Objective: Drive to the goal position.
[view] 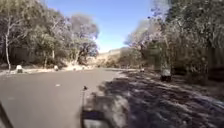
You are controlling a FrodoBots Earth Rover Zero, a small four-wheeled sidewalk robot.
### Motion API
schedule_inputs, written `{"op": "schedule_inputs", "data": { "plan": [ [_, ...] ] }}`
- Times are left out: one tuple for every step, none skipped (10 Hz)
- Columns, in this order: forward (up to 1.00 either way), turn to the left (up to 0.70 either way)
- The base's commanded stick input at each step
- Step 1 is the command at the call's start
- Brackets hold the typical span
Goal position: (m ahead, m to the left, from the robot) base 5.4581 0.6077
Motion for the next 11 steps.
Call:
{"op": "schedule_inputs", "data": {
  "plan": [
    [1.00,0.00],
    [1.00,0.00],
    [1.00,0.00],
    [1.00,0.00],
    [1.00,-0.27],
    [1.00,-0.27],
    [1.00,0.00],
    [1.00,0.00],
    [1.00,0.00],
    [1.00,0.00],
    [1.00,0.00]
  ]
}}
